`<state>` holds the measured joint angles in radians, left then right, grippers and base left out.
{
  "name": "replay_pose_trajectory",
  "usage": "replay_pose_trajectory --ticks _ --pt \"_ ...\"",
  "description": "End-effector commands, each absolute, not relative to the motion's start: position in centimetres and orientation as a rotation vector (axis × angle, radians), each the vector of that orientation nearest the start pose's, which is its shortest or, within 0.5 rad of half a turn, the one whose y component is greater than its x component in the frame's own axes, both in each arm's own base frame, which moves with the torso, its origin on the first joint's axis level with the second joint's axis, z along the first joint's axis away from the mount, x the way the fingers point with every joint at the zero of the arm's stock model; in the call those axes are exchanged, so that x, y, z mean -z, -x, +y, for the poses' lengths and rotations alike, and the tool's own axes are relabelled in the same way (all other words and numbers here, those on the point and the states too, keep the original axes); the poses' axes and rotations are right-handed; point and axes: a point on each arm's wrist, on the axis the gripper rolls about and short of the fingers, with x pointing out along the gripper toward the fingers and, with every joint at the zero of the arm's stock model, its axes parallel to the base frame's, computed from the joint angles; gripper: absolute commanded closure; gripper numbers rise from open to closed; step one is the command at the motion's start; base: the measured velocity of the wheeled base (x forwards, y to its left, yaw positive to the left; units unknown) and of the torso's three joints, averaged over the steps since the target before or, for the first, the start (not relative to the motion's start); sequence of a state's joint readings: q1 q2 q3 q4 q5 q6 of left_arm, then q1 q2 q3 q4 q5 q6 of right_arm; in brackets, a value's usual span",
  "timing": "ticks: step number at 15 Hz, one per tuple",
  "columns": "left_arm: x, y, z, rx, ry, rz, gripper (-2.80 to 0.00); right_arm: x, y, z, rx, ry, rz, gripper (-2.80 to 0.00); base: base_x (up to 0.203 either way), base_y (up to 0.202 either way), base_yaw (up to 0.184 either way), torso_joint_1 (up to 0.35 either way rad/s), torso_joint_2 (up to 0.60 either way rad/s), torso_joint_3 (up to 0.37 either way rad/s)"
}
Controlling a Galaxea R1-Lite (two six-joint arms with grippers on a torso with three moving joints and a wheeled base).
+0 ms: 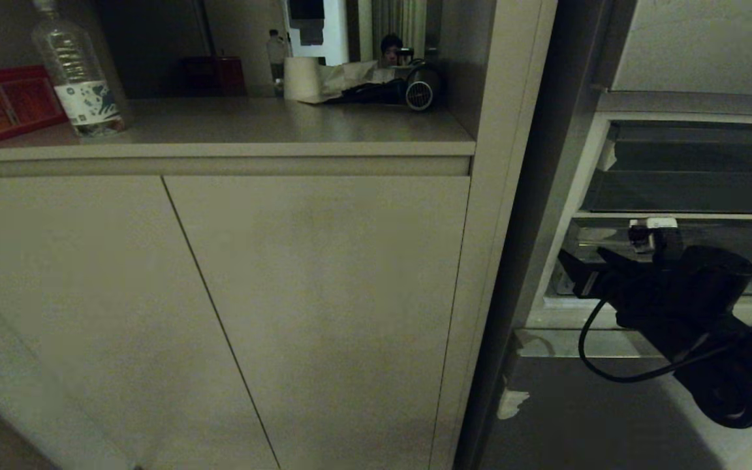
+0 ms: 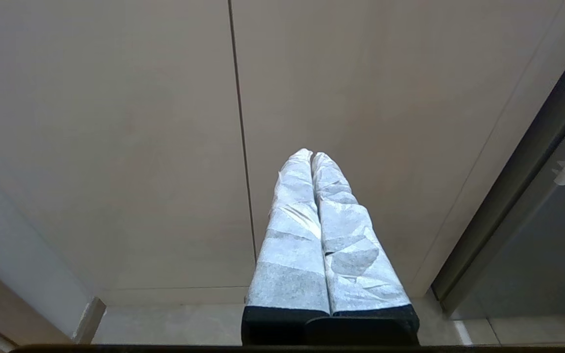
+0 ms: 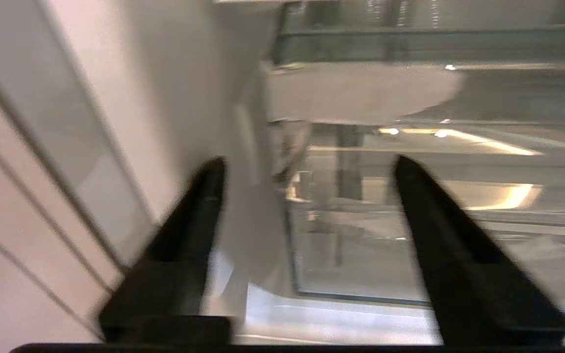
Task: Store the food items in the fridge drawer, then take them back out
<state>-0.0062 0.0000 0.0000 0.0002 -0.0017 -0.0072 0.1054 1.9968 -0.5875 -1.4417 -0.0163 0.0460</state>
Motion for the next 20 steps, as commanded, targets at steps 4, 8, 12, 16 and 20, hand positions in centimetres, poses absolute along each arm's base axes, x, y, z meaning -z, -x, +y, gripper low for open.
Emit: replay_pose_trajectory --ticks 4,8,12,16,20 --pt "-7.6 2.3 0.0 0.008 0.008 0.002 0.0 -11.8 -33.0 5.4 -0.089 -0.05 -0.051 0.0 0.0 0.0 0.0 0.0 0.0 0.0" --pt "-7.6 2.3 0.0 0.007 0.008 0.001 0.0 -11.8 -32.9 5.4 -0.074 -0.05 -0.051 0.0 0.0 0.0 0.0 0.0 0.0 0.0" --pt "-7.6 2.3 0.0 0.008 0.008 0.002 0.0 -12.5 -32.1 5.3 -0.073 -0.052 -0.062 0.0 0.0 0.0 0.0 0.0 0.0 0.0" --pt "-7.6 2.3 0.0 0.008 0.008 0.002 0.0 -13.0 -29.7 5.0 -0.081 -0.049 -0.048 0.0 0.0 0.0 0.0 0.0 0.0 0.0" --pt "-7.6 2.3 0.0 0.008 0.008 0.002 0.0 -12.7 -27.2 4.6 -0.084 -0.056 -0.006 0.0 0.0 0.0 0.0 0.0 0.0 0.0"
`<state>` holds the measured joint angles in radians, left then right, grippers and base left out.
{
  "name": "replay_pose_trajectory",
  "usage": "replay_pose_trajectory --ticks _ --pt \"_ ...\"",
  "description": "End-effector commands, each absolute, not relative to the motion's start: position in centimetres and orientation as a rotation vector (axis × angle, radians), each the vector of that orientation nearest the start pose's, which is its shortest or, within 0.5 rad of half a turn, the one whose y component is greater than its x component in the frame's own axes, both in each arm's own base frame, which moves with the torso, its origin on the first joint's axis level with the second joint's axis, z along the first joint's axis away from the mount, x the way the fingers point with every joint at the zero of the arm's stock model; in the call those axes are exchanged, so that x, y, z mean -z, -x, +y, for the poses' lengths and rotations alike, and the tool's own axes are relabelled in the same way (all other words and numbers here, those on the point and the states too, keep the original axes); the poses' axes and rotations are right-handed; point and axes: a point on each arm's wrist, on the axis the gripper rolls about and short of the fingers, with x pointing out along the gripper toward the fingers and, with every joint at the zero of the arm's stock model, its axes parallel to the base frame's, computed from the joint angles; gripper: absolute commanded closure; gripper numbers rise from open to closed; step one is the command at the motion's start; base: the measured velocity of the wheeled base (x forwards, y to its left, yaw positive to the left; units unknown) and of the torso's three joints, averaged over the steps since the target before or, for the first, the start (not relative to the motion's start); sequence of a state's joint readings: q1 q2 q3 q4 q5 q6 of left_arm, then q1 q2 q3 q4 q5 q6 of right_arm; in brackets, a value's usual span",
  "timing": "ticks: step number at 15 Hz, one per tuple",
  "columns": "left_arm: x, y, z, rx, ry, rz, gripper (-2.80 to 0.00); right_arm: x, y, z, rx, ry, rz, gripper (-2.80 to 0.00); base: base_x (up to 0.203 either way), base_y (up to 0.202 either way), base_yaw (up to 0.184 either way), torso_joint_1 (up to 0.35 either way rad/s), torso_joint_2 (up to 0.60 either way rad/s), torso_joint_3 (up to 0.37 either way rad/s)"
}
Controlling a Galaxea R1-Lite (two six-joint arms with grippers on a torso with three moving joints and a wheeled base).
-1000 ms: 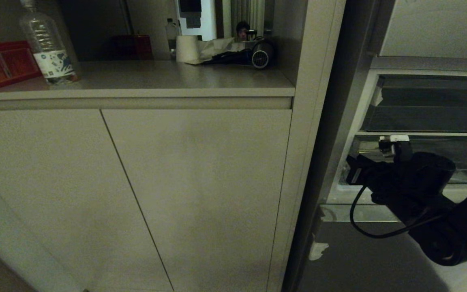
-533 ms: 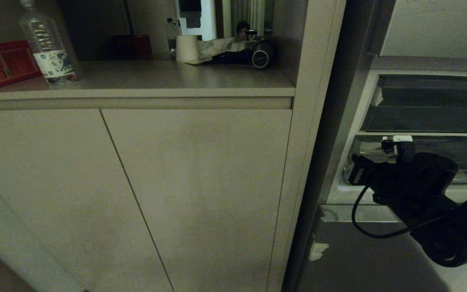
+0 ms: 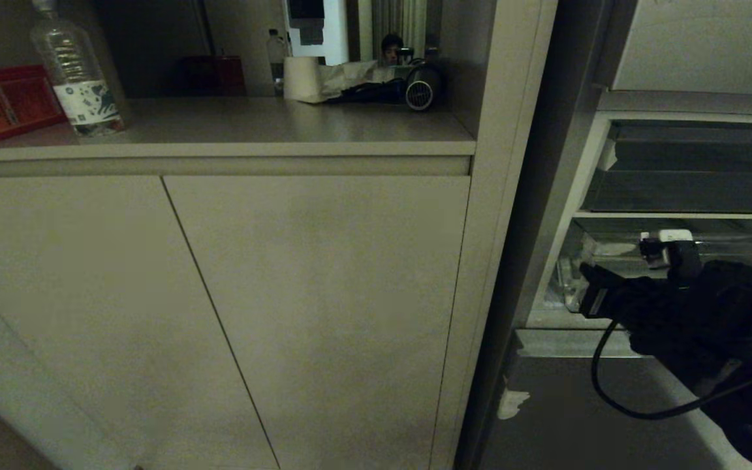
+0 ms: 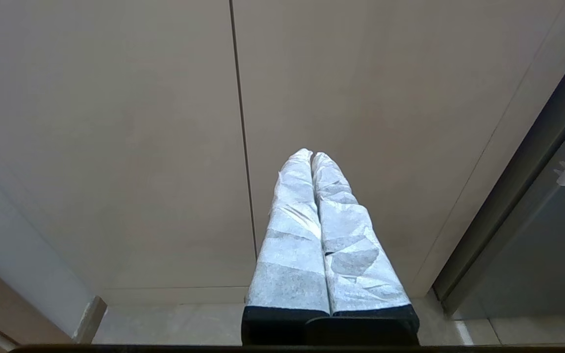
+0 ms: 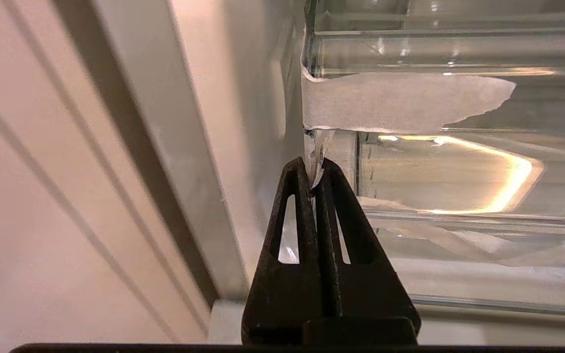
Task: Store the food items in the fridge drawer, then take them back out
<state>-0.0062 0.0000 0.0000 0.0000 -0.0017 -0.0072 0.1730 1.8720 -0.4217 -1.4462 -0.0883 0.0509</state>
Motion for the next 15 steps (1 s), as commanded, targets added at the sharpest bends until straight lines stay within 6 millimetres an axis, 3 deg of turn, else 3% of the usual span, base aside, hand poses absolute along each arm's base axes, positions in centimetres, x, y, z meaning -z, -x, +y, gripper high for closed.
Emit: replay_pose_trajectory --ticks 1,7,12,13,15 --pt "-7.6 2.3 0.0 0.008 0.008 0.002 0.0 -12.9 -26.5 4.6 -0.089 -0.062 -0.006 0.0 0.0 0.0 0.0 0.0 0.0 0.0" --pt "-7.5 2.3 0.0 0.008 0.008 0.0 0.0 -13.0 -22.3 5.3 -0.147 -0.069 0.023 0.0 0.0 0.0 0.0 0.0 0.0 0.0" --pt "-7.6 2.3 0.0 0.008 0.008 0.002 0.0 -12.6 -20.3 4.8 -0.146 -0.082 0.052 0.0 0.0 0.0 0.0 0.0 0.0 0.0" --pt "-7.5 2.3 0.0 0.008 0.008 0.001 0.0 -12.5 -20.2 4.8 -0.146 -0.081 0.059 -2.8 0.0 0.0 0.0 0.0 0.0 0.0" --pt "-7.5 2.3 0.0 0.008 0.008 0.0 0.0 -12.7 -19.8 4.7 -0.147 -0.086 0.05 -2.8 0.0 0.0 0.0 0.0 0.0 0.0"
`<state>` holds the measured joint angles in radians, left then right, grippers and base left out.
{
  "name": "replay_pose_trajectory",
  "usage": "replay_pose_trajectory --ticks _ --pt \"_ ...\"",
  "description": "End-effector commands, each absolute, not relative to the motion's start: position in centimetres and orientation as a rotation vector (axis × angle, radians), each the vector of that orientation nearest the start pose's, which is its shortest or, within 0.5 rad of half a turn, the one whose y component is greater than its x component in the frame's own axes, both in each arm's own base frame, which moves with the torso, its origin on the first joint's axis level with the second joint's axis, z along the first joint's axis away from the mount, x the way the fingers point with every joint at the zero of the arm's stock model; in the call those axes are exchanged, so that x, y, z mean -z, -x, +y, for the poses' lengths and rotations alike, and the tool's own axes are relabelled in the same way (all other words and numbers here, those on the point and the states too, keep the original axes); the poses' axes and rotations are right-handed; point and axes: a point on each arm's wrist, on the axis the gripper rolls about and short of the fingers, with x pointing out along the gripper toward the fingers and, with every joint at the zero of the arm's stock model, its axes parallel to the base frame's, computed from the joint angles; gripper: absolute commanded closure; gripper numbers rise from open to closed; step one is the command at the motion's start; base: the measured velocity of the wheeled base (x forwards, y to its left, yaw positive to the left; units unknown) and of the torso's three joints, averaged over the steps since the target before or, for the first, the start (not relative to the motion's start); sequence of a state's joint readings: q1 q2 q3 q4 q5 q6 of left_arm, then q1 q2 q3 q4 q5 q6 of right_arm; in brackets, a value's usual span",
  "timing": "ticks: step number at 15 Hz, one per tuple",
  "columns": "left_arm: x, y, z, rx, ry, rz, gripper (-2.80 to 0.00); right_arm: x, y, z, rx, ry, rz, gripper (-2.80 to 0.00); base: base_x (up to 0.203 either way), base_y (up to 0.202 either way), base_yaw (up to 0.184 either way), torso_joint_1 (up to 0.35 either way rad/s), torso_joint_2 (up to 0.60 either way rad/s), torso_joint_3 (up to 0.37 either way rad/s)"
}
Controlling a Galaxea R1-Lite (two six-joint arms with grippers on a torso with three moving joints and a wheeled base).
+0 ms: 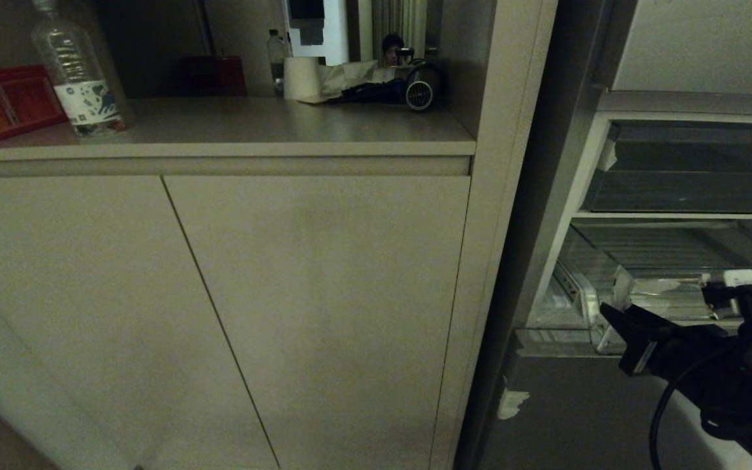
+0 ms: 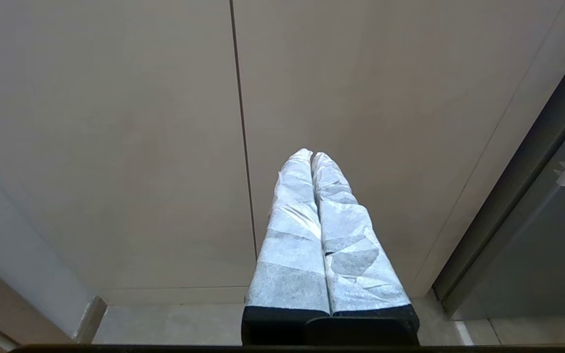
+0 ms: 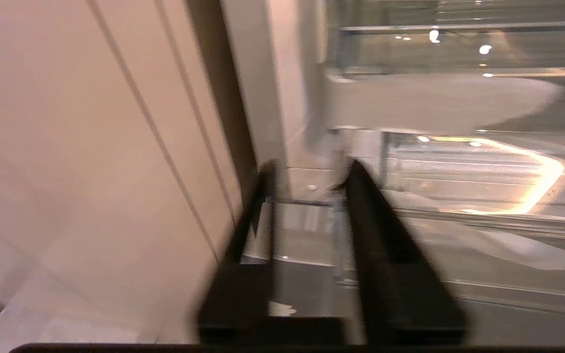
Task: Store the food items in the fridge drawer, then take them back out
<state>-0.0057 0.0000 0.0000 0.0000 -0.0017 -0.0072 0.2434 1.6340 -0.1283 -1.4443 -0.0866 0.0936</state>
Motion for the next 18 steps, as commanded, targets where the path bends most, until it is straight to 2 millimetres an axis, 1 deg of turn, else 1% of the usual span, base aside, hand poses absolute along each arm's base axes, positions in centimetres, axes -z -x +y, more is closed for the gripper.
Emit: replay_pose_trajectory --ticks 1,3,7,11,13,14,15,18 --pt "-7.6 2.3 0.0 0.008 0.008 0.002 0.0 -12.7 -19.5 4.6 -0.147 -0.086 0.048 -2.8 0.0 0.0 0.0 0.0 0.0 0.0" --pt "-7.5 2.3 0.0 0.008 0.008 0.002 0.0 -12.5 -18.5 4.4 -0.15 -0.085 0.058 -2.8 0.0 0.0 0.0 0.0 0.0 0.0" --pt "-7.6 2.3 0.0 0.008 0.008 0.002 0.0 -12.5 -15.8 3.8 -0.151 -0.086 0.054 -2.8 0.0 0.0 0.0 0.0 0.0 0.0" --pt "-7.5 2.3 0.0 0.008 0.008 0.0 0.0 -13.1 -14.0 3.3 -0.148 -0.114 0.052 -2.8 0.0 0.0 0.0 0.0 0.0 0.0" --pt "-7.6 2.3 0.0 0.008 0.008 0.002 0.0 -13.8 -13.3 3.1 -0.144 -0.12 0.017 -2.8 0.0 0.0 0.0 0.0 0.0 0.0" --pt "-7.5 2.3 0.0 0.008 0.008 0.002 0.0 -14.4 -13.4 3.0 -0.116 -0.126 -0.02 -1.15 0.0 0.0 0.0 0.0 0.0 0.0" --pt "-7.6 2.3 0.0 0.008 0.008 0.002 0.0 -15.2 -13.7 3.0 -0.079 -0.129 -0.051 0.0 0.0 0.0 0.0 0.0 0.0 0.0" --pt "-7.6 2.3 0.0 0.008 0.008 0.002 0.0 -17.9 -15.1 3.1 -0.025 -0.133 -0.086 0.0 0.0 0.0 0.0 0.0 0.0 0.0"
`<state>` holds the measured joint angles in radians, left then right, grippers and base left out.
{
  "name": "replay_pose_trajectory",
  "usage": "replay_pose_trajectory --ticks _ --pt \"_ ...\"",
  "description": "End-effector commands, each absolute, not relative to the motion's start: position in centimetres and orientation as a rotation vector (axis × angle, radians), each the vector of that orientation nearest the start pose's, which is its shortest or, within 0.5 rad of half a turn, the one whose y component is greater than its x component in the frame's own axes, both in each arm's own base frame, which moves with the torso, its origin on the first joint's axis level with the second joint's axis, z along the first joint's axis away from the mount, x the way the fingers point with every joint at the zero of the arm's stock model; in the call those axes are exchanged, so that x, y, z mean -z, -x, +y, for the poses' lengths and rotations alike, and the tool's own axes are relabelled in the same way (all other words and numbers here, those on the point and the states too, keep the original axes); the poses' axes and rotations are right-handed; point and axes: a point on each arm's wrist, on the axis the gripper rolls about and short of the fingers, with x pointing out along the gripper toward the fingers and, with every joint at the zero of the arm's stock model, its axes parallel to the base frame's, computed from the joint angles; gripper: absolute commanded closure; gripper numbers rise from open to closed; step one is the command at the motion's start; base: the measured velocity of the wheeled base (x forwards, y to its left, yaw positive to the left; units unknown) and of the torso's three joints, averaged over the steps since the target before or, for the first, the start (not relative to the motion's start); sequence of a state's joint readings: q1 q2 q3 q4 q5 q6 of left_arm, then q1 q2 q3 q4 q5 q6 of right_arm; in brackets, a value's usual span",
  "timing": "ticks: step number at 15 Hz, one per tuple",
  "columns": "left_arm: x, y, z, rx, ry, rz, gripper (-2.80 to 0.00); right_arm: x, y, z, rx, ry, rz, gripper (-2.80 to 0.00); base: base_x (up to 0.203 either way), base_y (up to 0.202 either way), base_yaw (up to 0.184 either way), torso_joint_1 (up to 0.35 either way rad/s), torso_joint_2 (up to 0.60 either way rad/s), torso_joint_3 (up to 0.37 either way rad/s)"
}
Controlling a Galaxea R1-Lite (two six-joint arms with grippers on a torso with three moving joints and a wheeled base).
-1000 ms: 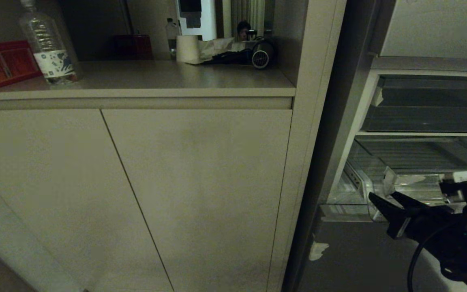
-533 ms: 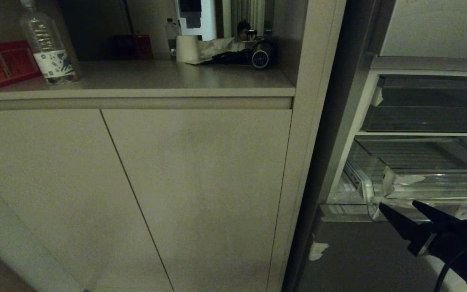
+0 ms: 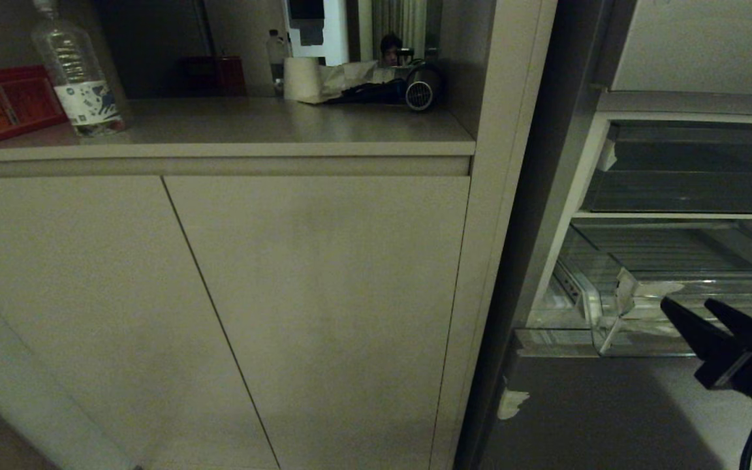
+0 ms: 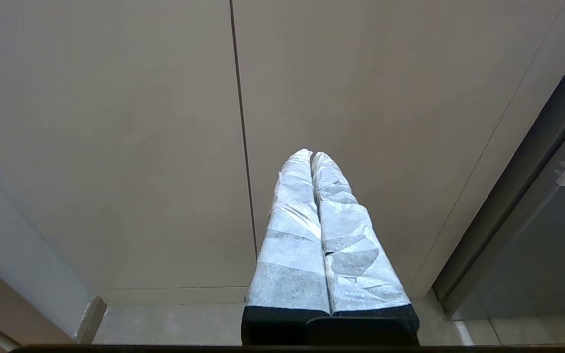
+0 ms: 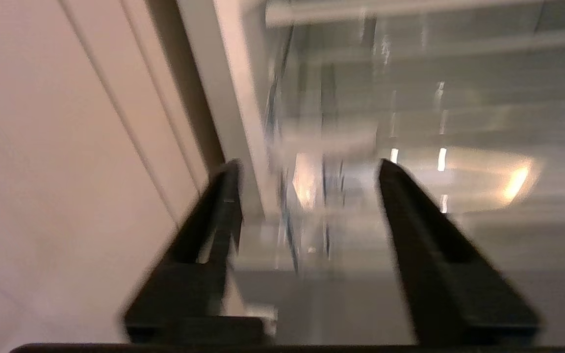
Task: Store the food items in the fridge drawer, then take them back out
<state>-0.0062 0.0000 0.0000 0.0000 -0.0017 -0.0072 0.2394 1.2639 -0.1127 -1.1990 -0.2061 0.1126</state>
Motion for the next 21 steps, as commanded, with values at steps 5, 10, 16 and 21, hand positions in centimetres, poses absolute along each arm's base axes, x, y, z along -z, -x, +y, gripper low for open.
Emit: replay_pose_trajectory --ticks 5,10,16,21 --pt "-7.5 2.3 0.0 0.008 0.008 0.0 0.0 -22.8 -17.0 3.1 0.016 -0.106 0.069 0.0 0.0 0.0 0.0 0.0 0.0 0.0" --pt "-7.6 2.3 0.0 0.008 0.008 0.002 0.0 -22.4 -22.2 2.1 0.114 -0.111 0.187 0.0 0.0 0.0 0.0 0.0 0.0 0.0" --pt "-7.6 2.3 0.0 0.008 0.008 0.002 0.0 -22.5 -26.9 1.5 0.16 -0.104 0.217 0.0 0.0 0.0 0.0 0.0 0.0 0.0" --pt "-7.5 2.3 0.0 0.008 0.008 0.002 0.0 -23.7 -28.1 1.3 0.175 -0.078 0.37 0.0 0.0 0.0 0.0 0.0 0.0 0.0"
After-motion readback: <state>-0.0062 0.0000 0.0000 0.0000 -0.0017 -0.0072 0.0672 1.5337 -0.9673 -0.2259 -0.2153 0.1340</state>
